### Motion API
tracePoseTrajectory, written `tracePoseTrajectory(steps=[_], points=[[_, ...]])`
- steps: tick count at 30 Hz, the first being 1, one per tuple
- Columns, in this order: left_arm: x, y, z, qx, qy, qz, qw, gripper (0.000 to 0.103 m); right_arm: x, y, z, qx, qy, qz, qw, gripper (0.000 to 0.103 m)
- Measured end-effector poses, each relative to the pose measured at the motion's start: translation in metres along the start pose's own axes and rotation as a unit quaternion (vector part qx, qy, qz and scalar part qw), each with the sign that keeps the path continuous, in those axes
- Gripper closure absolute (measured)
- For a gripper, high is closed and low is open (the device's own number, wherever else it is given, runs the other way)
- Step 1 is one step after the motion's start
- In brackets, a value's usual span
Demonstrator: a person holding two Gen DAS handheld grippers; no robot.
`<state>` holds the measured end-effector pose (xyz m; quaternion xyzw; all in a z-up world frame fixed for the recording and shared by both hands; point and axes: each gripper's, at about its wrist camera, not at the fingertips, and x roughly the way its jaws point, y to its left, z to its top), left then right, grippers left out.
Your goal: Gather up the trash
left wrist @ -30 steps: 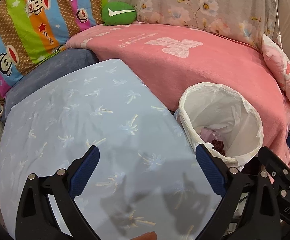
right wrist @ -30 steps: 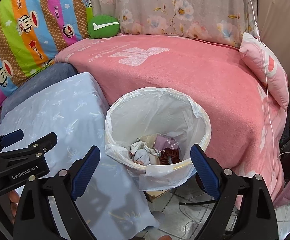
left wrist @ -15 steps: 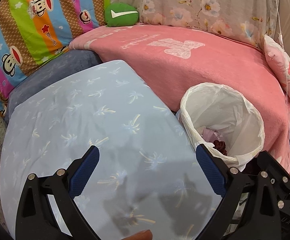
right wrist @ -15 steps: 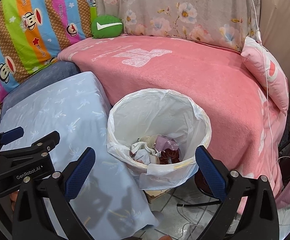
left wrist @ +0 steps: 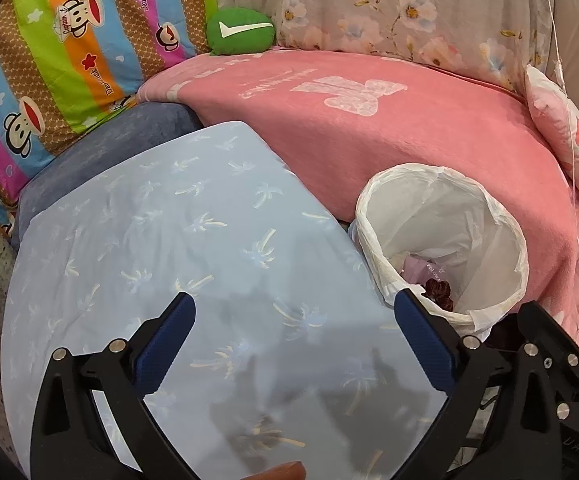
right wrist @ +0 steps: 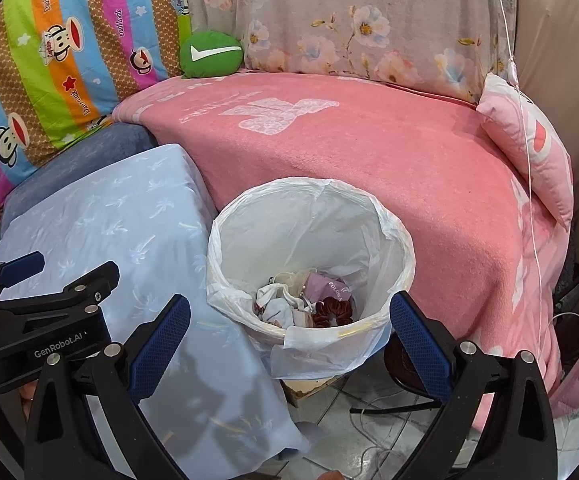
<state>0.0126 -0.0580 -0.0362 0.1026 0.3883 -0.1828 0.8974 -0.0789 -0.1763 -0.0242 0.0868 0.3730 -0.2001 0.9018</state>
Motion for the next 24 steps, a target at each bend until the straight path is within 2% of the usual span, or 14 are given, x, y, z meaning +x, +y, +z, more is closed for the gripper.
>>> tracePoseTrajectory(steps=[24], points=[[-0.005,-0.014,-0.001,0.006,-0.005,-0.003,1.0,0.007,-0.005,-0.007,-0.003,0.001,-0.003,-0.006,1.0,0.006]])
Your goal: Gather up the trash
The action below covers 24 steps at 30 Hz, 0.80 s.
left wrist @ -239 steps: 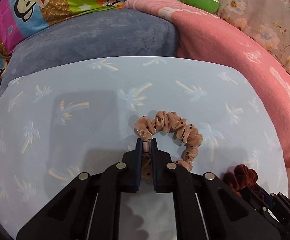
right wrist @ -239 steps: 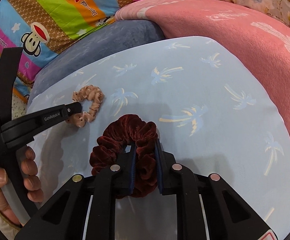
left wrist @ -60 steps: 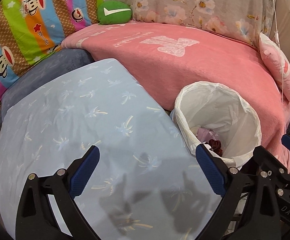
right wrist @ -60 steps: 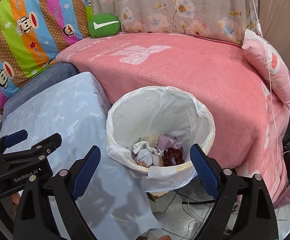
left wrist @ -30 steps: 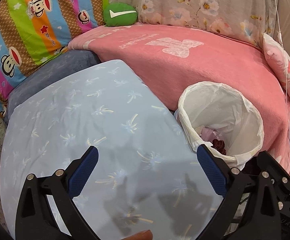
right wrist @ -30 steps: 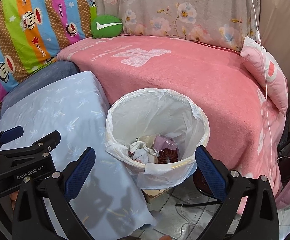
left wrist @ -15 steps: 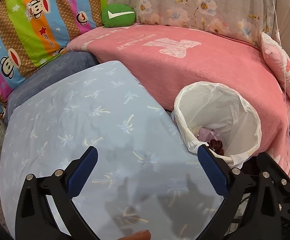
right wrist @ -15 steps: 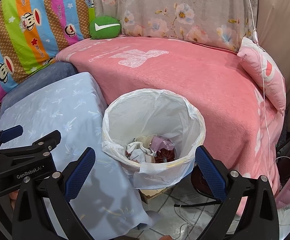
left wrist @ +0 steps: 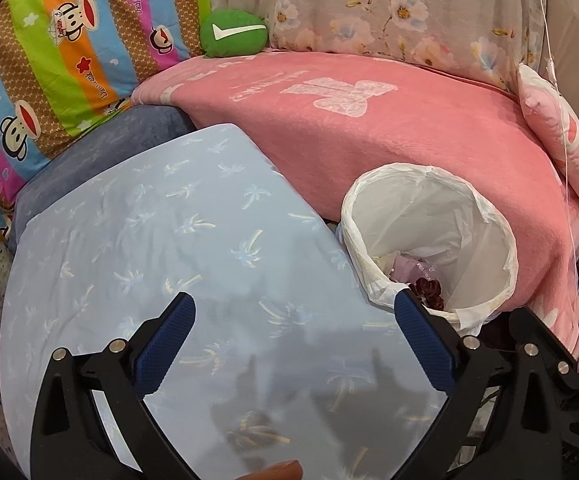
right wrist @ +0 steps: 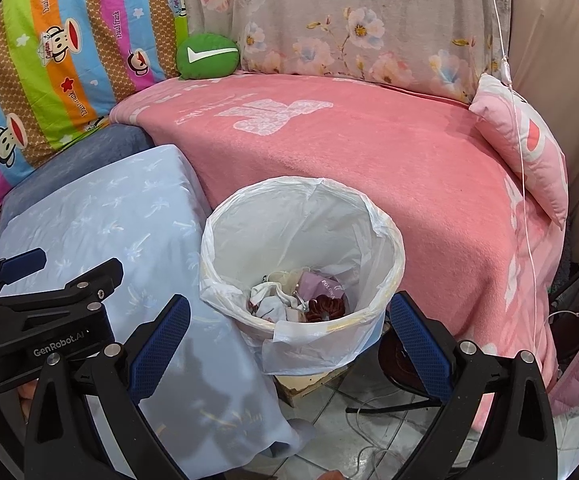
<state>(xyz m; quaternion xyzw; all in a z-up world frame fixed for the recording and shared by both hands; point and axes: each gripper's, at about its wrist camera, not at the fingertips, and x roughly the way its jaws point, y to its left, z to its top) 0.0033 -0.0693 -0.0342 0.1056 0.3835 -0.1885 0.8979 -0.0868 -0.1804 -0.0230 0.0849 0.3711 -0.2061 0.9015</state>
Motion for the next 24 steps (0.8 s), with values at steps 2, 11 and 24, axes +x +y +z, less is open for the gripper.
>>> tracePoseTrajectory(steps=[2,11,24], points=[[0.0001,-0.0003,0.0,0.001,0.0,0.001,1.0,0.007,-0.0002,-0.0003,-0.0002,0.0,0.0,0.0,1.0,0.006],[-0.0013,-0.0023,0.0001,0.004,-0.004,0.004,1.0,0.007,-0.0004,0.0001,-0.0005,0.001,-0.001,0.0,1.0,0.006],[-0.0034,-0.0019,0.0,-0.004,-0.005,0.002,1.0,0.007,-0.0016,-0.0021,0.0004,0.001,-0.001,0.0,1.0,0.006]])
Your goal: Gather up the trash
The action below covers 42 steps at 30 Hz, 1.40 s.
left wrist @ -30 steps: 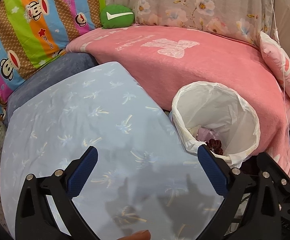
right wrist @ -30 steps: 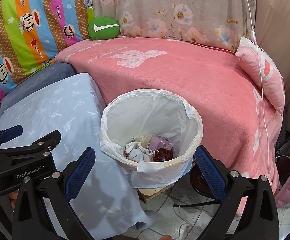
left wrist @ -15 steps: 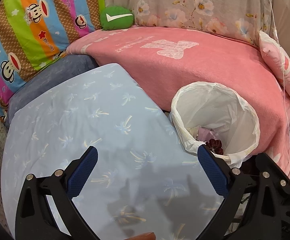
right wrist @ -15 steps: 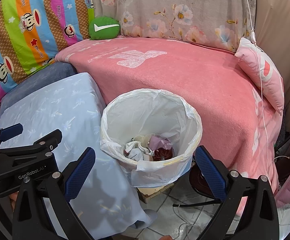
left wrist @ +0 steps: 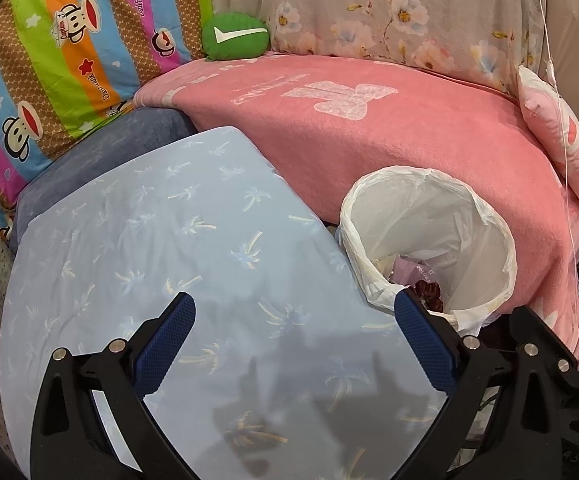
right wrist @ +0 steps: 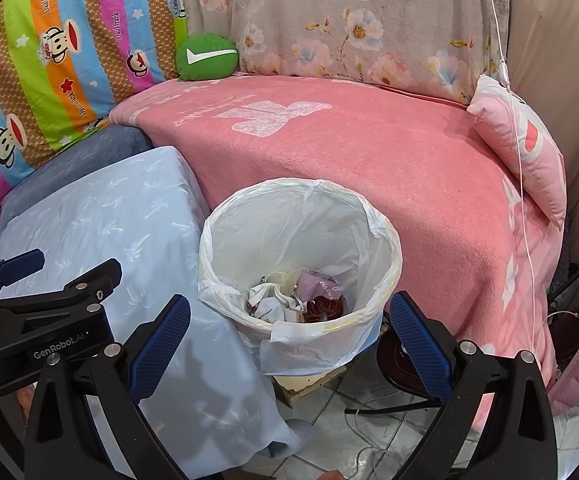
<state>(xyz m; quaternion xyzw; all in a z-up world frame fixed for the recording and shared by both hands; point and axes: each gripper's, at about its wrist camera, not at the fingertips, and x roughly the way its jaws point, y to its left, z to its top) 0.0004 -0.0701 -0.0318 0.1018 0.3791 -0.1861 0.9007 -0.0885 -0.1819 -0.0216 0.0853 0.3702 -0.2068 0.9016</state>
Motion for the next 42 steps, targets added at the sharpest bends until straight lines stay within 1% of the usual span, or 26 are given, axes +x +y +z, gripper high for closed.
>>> tracePoseTrajectory(steps=[42], points=[[0.001,0.0035,-0.001,-0.01,0.008,0.003,0.9999,0.007,-0.0013,-0.0017,0.0019,-0.001,-0.001,0.0,1.0,0.006]])
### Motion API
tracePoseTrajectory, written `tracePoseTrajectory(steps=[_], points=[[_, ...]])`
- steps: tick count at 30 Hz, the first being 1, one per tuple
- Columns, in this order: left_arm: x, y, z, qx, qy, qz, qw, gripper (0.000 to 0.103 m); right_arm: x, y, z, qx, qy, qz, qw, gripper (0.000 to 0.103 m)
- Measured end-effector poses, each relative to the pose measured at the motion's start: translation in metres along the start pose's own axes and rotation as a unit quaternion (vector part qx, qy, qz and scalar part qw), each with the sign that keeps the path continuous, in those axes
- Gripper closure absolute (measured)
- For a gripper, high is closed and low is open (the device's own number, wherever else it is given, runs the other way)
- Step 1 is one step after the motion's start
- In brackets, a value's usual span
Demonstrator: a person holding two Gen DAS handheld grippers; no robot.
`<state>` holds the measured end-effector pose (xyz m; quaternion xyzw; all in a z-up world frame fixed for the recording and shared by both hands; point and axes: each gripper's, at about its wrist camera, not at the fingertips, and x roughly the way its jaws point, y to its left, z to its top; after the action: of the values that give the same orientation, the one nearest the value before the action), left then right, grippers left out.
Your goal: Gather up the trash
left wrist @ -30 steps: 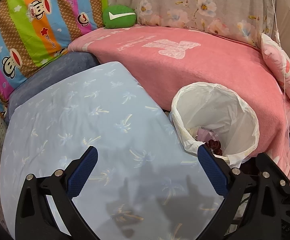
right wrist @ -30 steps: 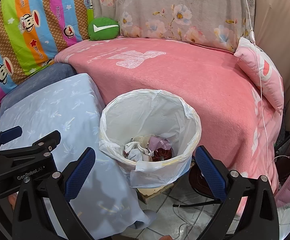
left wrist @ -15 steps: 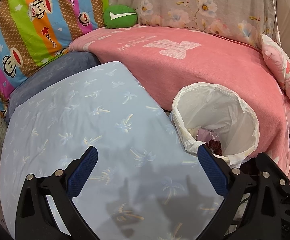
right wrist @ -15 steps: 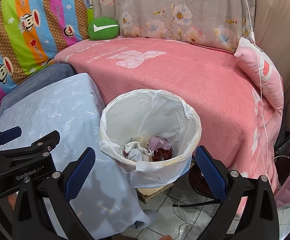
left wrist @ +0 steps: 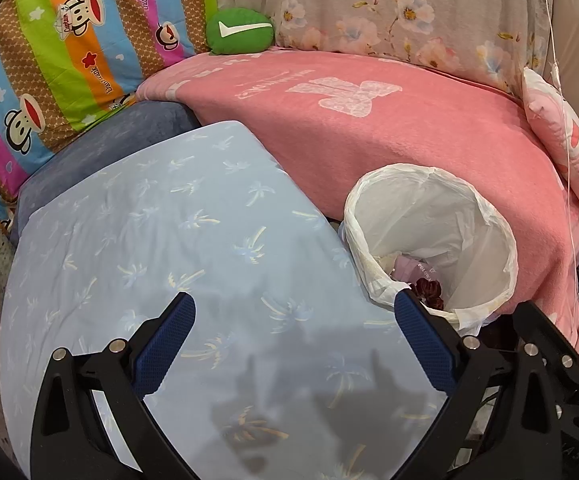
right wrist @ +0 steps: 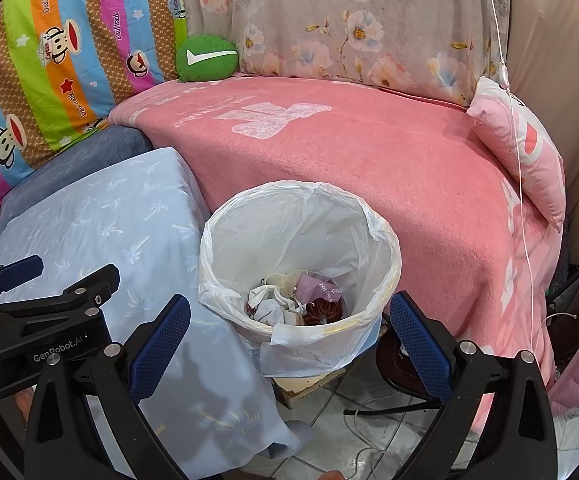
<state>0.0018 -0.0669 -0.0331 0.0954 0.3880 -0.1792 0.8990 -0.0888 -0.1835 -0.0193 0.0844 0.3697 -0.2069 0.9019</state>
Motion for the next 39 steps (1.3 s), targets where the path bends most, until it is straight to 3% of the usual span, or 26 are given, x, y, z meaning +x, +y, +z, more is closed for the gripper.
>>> tracePoseTrajectory(steps=[39], points=[[0.001,0.005,0.001,-0.003,-0.002,0.007,1.0,0.007,-0.002,-0.001,0.008,0.002,-0.004,-0.006,1.0,0.006]])
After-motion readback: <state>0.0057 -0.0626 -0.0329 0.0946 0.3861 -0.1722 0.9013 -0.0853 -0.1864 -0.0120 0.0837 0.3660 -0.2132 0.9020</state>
